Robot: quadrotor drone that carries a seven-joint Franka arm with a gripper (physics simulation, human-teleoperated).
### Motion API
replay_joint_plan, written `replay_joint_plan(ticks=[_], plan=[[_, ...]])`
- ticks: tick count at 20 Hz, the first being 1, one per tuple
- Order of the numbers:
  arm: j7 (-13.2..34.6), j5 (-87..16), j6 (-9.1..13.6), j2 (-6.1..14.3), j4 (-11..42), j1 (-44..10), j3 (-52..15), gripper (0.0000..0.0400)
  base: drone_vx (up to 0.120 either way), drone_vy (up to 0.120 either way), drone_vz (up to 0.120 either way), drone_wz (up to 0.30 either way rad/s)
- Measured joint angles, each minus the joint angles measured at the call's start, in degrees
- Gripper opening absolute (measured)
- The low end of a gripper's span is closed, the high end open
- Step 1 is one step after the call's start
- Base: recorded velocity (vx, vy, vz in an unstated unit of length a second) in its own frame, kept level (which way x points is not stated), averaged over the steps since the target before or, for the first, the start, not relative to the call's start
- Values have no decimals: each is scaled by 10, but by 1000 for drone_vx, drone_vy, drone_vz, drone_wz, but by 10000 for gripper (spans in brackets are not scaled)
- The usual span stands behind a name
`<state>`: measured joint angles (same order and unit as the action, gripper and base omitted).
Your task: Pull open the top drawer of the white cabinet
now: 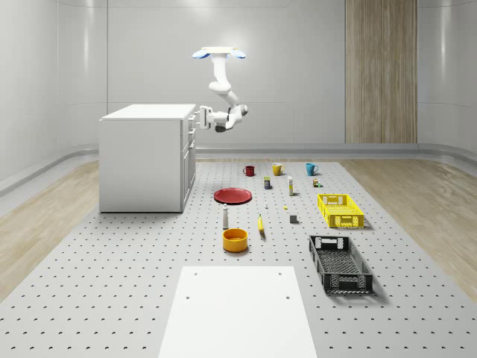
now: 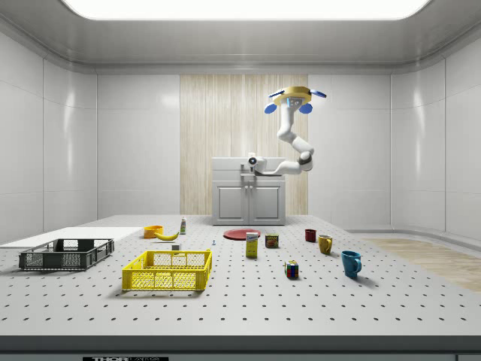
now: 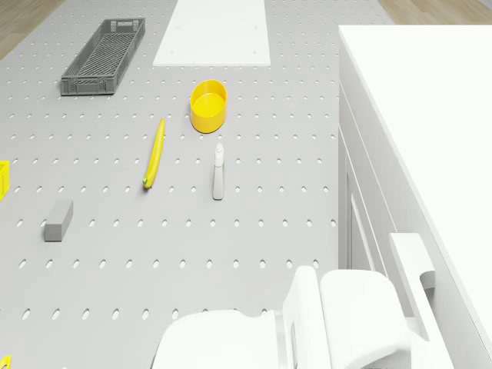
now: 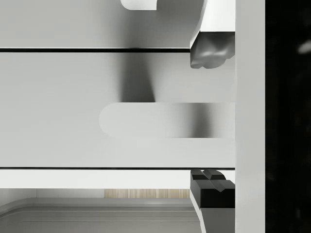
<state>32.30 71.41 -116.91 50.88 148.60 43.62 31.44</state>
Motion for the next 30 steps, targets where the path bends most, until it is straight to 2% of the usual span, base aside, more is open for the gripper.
replay_joint_plan(ticks=[8,12,25,28,30], plan=[[-9,8,8,-20,-12,0,2,305,0,0,0,0],[-14,20,4,-28,-14,2,-6,305,0,0,0,0],[-23,43,5,-44,-17,-6,-26,305,0,0,0,0],[-24,46,7,-46,-18,-10,-29,208,0,0,0,0],[-25,48,9,-48,-18,-13,-31,167,0,0,0,0]])
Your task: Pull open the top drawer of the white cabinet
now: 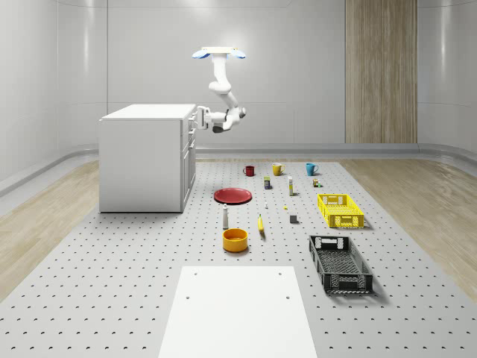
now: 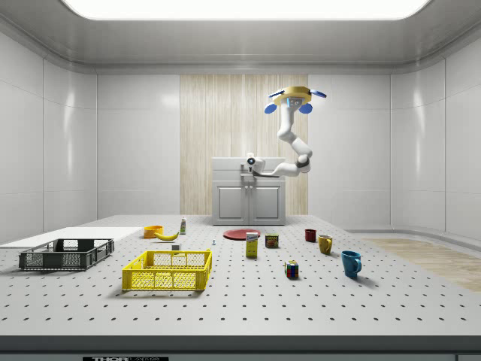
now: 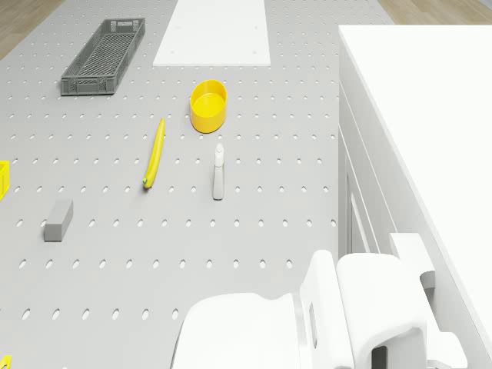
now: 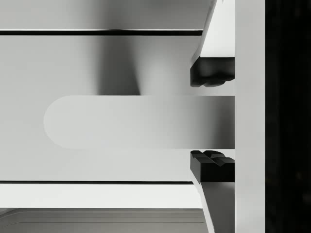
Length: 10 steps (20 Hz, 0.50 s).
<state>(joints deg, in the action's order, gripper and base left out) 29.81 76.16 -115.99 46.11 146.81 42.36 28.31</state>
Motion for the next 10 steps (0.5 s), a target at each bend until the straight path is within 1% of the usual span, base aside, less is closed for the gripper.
replay_joint_plan(ticks=[3,6,8,10], plan=[[-1,2,3,-2,0,-4,-3,134,0,0,0,0],[0,4,5,-3,0,-8,-5,119,0,0,0,0],[2,5,7,-4,0,-10,-7,116,0,0,0,0],[20,-1,8,-2,-2,-12,-8,130,0,0,0,0]])
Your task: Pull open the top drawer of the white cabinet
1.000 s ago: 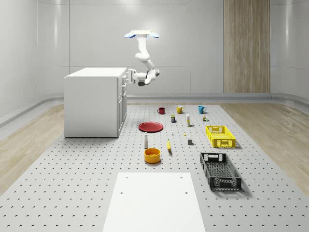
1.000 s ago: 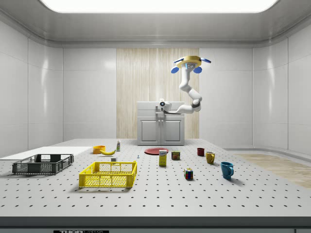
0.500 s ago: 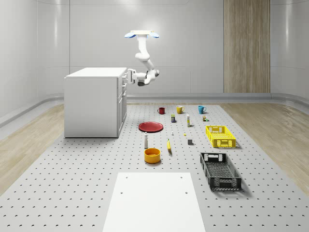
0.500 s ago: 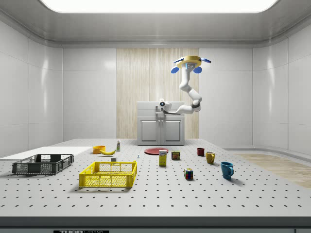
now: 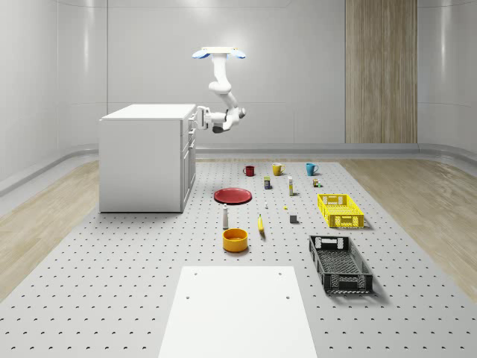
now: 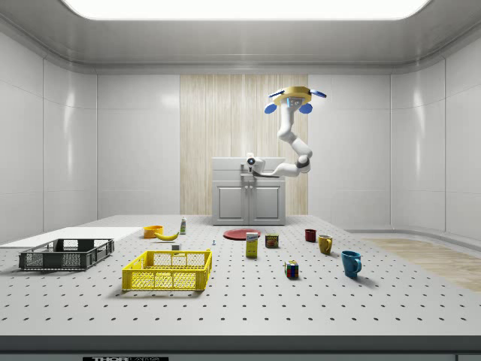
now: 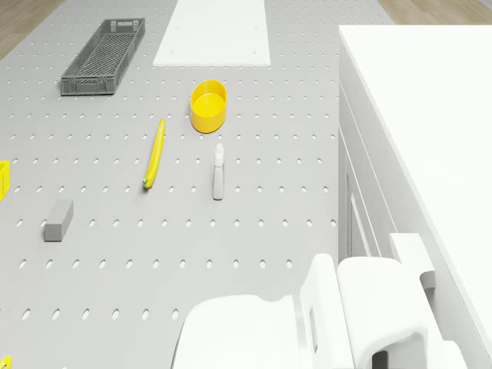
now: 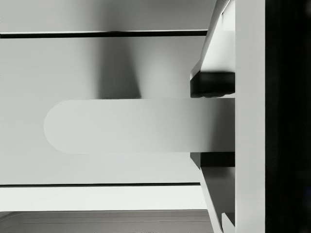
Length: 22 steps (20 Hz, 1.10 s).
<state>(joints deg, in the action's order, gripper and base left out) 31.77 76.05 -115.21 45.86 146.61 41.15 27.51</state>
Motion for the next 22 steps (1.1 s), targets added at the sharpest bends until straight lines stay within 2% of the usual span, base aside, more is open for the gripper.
replay_joint_plan(ticks=[6,7,8,9,10,11,12,13,15,18,22], plan=[[-11,-7,14,2,2,-11,7,117,0,0,0,0],[-24,-12,15,3,3,-13,8,133,0,0,0,0],[-48,-13,20,0,6,-16,13,170,0,0,0,0],[-41,-54,22,-2,8,-15,24,305,0,0,0,0],[-7,-89,19,16,1,-2,39,276,0,0,0,0],[-4,-87,16,20,1,3,43,238,0,0,0,0],[-21,-81,16,19,3,4,46,236,0,0,0,0],[14,-88,14,26,0,7,48,208,0,0,0,0],[14,-84,17,31,1,7,54,168,0,0,0,0],[13,-86,27,37,1,1,65,135,0,0,0,0],[17,-100,47,44,-1,-10,83,116,0,0,0,0]])
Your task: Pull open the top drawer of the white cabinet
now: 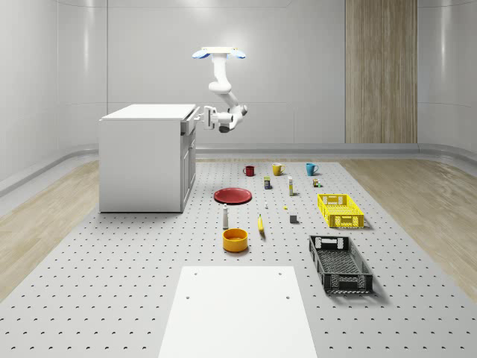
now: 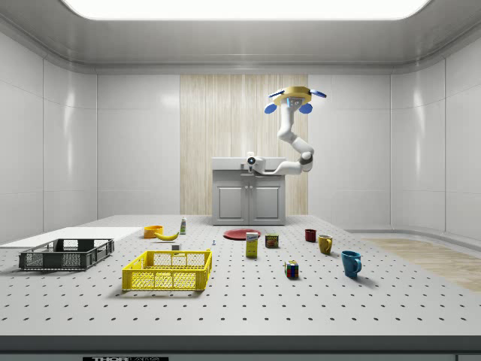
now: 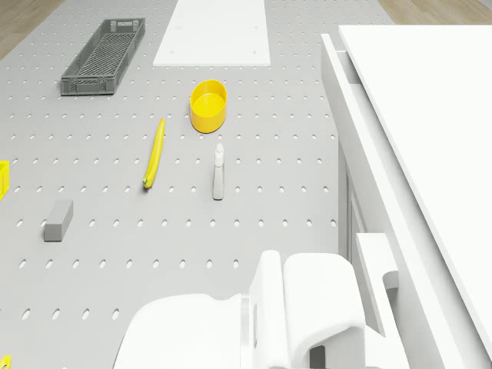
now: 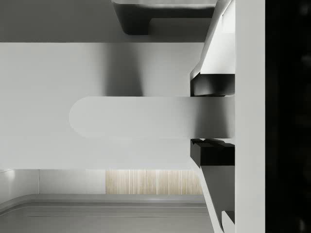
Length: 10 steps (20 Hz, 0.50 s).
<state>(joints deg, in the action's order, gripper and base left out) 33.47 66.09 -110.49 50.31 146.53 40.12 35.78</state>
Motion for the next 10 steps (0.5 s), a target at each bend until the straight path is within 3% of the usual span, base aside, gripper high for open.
replay_joint_plan(ticks=[4,7,10], plan=[[5,-17,19,6,-4,-9,18,109,0,0,0,0],[7,-24,26,9,-6,-11,26,204,0,0,0,0],[6,-21,21,9,-5,-8,24,257,0,0,0,0]])
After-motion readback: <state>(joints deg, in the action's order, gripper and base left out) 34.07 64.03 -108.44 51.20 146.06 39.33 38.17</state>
